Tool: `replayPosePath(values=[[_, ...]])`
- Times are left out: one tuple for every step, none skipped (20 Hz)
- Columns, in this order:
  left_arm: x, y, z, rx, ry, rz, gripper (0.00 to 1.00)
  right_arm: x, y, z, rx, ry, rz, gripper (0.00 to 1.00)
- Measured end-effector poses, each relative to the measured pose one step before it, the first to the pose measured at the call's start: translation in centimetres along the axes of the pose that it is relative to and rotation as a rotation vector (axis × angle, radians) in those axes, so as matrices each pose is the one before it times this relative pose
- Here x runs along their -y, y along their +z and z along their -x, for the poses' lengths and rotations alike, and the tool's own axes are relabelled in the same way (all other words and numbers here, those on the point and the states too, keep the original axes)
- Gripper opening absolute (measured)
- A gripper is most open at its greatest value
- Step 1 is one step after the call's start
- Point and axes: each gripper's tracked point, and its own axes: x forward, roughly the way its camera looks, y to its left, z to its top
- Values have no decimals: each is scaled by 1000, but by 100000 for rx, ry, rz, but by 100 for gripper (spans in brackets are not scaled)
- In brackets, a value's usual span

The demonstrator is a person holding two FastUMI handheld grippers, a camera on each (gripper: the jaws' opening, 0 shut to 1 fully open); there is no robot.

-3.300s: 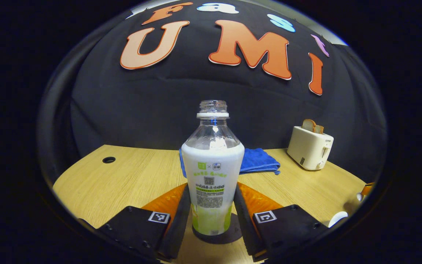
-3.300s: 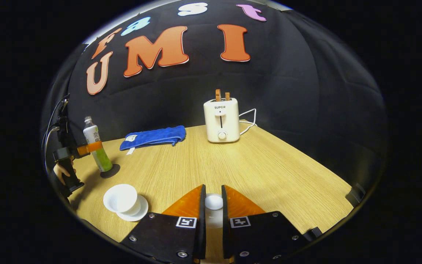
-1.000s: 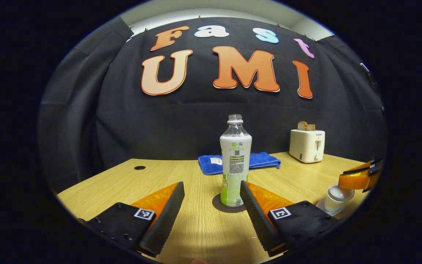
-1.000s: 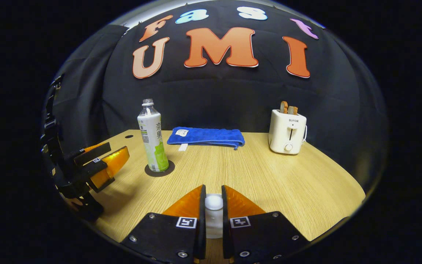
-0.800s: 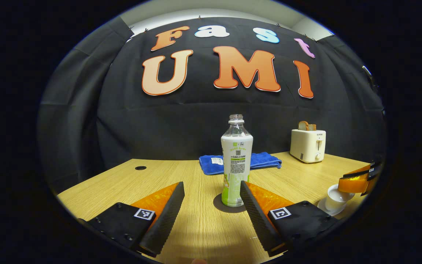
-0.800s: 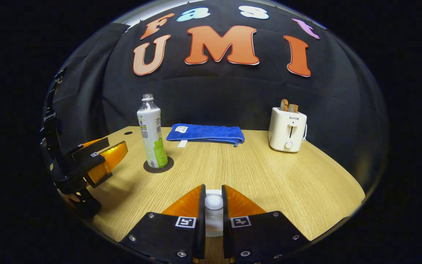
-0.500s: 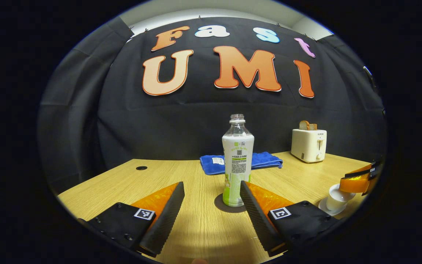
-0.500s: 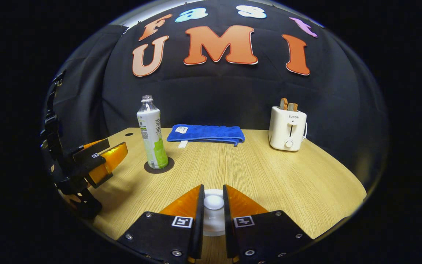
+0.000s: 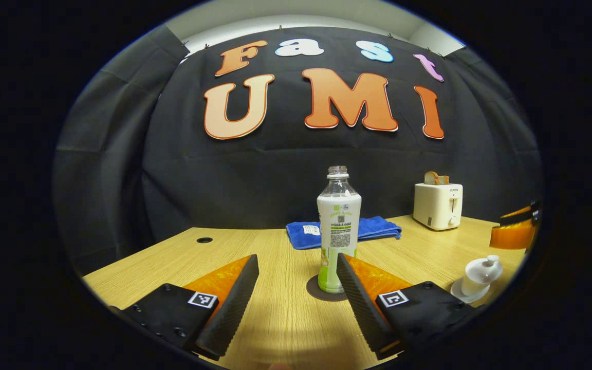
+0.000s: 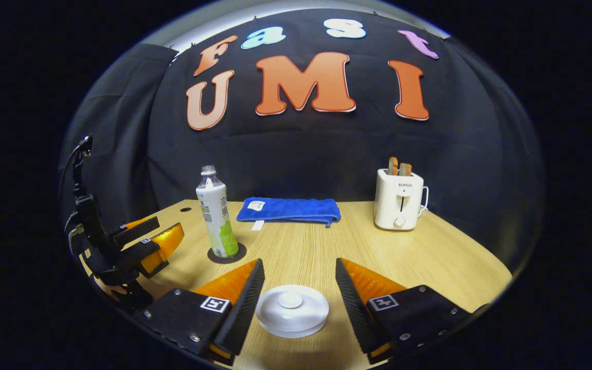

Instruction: Open the teacup lid with one hand, grasp the water bottle and pour water into the teacup with the other hand; after pouring, place the water bottle on the coaster and then close the teacup lid.

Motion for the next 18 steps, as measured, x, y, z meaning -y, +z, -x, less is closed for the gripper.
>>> replayPosePath(values=[[36,-37,-130,-122,-214,184,98,639,321,111,1482,-1929,1350,88],[-9,-154,10,-221,100,42,98,724,35,-4,982,-2172,991,96],[-52,-96,-15,-97,248,-14,98,436,-110,-69,-419,-1283,469,97],[-105,80,13,81,146,-32,98,150,-263,75,-856,341,-587,97],[-24,147,12,272,67,70,98,-127,127,99,242,857,-684,98],[-45,-8,-60,279,55,42,98,125,35,26,235,196,-303,97],[-40,-96,31,-38,412,-160,98,295,-62,-47,185,-597,256,97],[-99,-40,-41,-145,267,-137,98,226,73,92,297,-565,331,98],[-75,-117,-12,-189,264,-74,98,148,0,-40,96,-253,92,97],[-94,13,-11,-108,214,-35,98,95,-9,30,141,-55,-339,97],[-12,26,57,-42,112,11,98,52,25,-99,62,-170,-450,98],[3,-44,-59,61,88,96,98,152,4,-34,53,-272,-377,98],[-91,-20,27,-19,315,-27,98,104,-66,-46,-89,-313,-177,98],[-69,15,-33,24,145,18,98,174,-40,-55,118,-485,-93,98],[-28,20,-66,253,133,128,98,154,44,-73,225,-617,6,98],[-130,72,137,324,196,138,98,164,-35,-57,-140,-496,65,97],[-145,93,-62,195,352,3,98,53,-77,18,-130,-249,85,97],[-43,-45,55,-80,508,-123,98,1,-49,-26,-84,-178,21,98]])
